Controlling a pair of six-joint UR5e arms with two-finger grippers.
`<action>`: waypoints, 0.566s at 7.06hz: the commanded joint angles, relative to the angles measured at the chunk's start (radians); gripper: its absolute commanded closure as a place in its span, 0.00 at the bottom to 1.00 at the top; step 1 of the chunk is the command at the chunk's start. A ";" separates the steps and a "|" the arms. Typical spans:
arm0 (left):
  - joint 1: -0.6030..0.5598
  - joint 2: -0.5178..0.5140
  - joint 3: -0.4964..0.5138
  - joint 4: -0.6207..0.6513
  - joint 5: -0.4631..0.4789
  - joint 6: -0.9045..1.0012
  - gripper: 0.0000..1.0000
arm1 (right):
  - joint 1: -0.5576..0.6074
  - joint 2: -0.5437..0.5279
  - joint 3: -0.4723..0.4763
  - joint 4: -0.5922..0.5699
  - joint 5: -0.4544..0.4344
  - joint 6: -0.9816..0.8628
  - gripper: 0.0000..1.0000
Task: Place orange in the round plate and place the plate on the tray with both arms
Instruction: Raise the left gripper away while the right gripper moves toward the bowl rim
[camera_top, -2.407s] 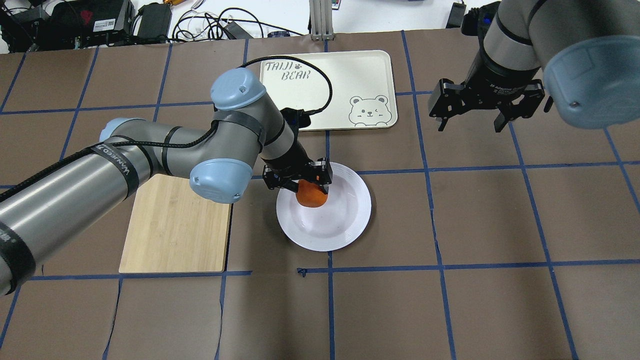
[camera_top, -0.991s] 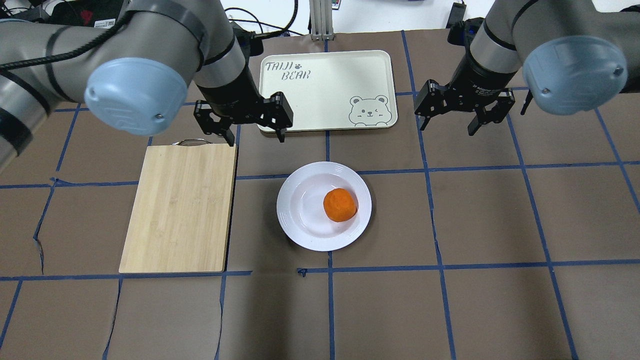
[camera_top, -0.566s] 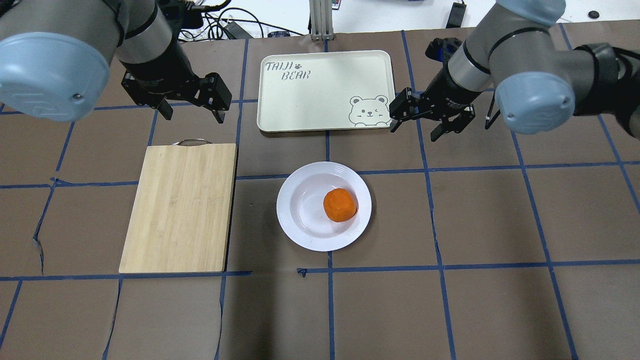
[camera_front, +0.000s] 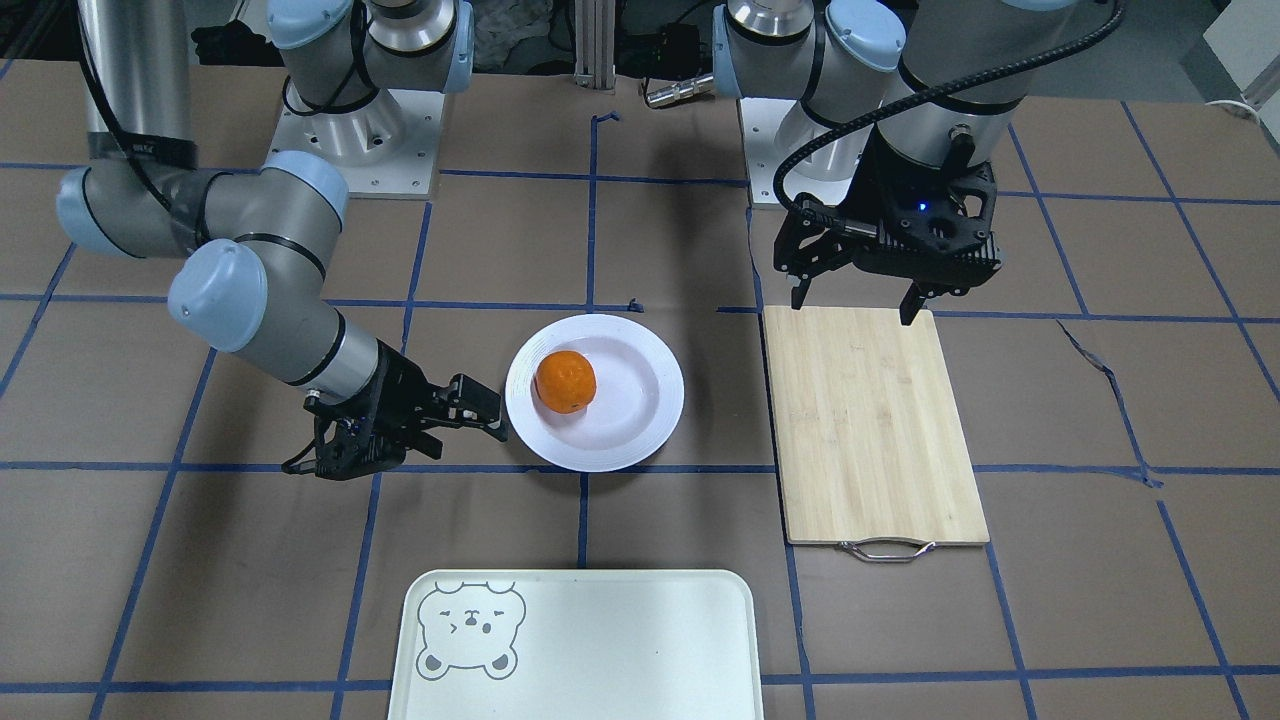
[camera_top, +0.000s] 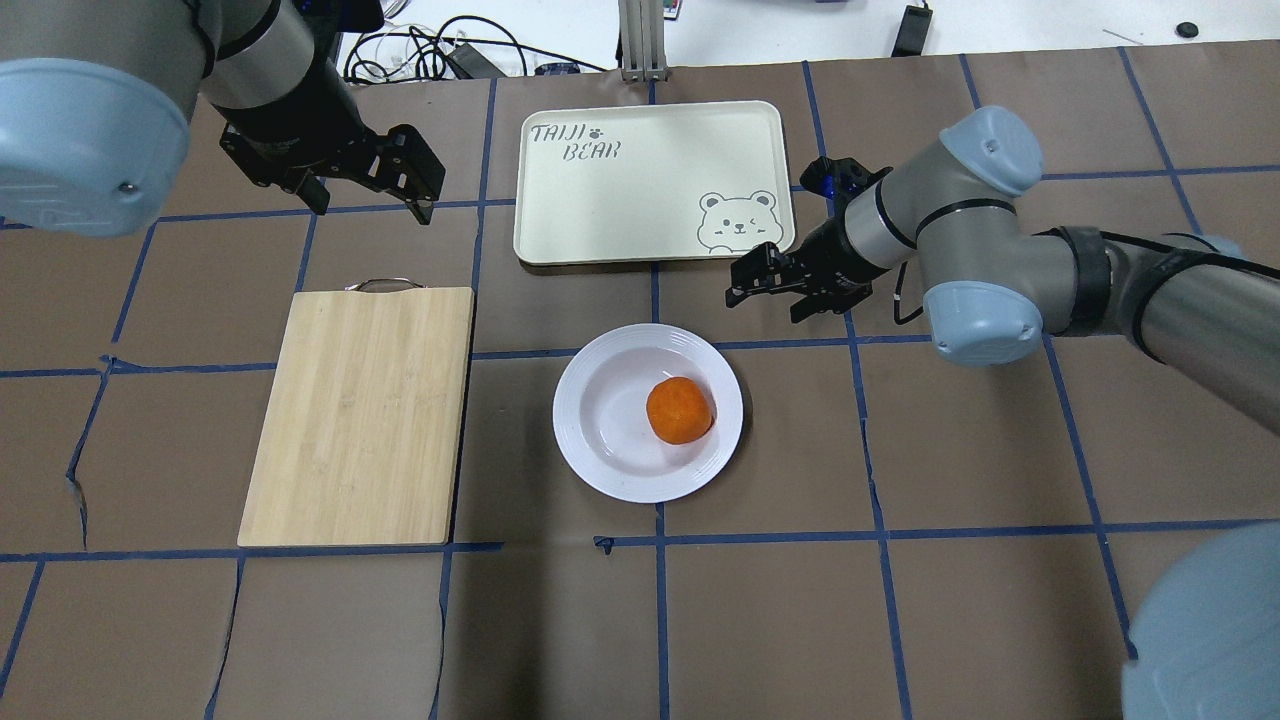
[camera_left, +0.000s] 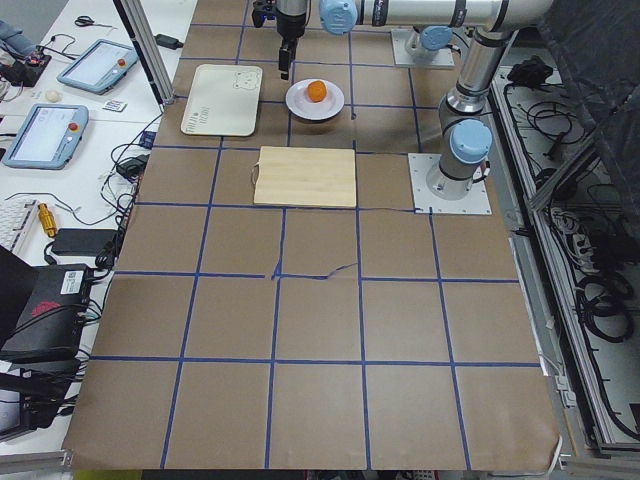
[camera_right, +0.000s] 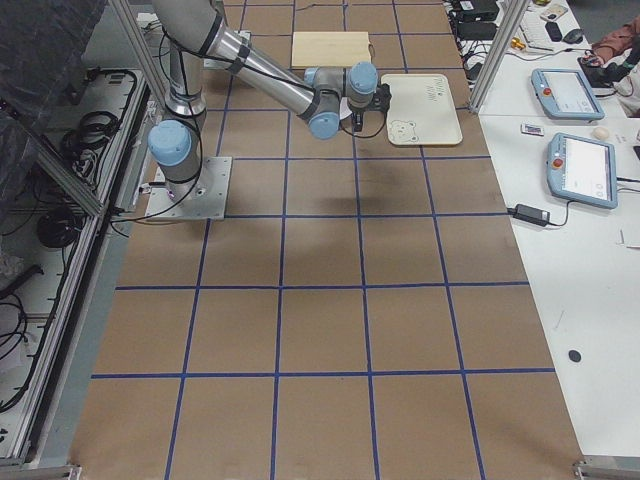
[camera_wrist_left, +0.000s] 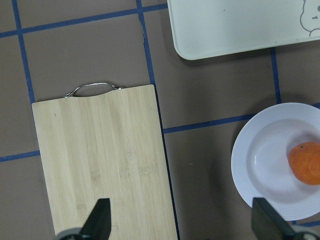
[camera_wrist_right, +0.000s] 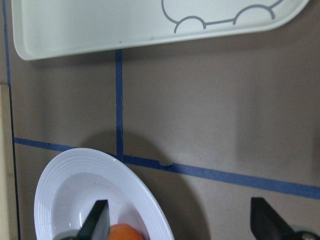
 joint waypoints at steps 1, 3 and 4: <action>0.000 0.001 -0.001 0.003 -0.001 -0.027 0.00 | 0.051 0.079 0.023 -0.135 0.009 -0.004 0.00; 0.000 0.008 -0.012 0.001 0.002 -0.027 0.00 | 0.103 0.082 0.026 -0.144 0.005 -0.010 0.05; 0.000 0.011 -0.016 0.003 0.002 -0.027 0.00 | 0.108 0.082 0.034 -0.144 0.007 -0.010 0.07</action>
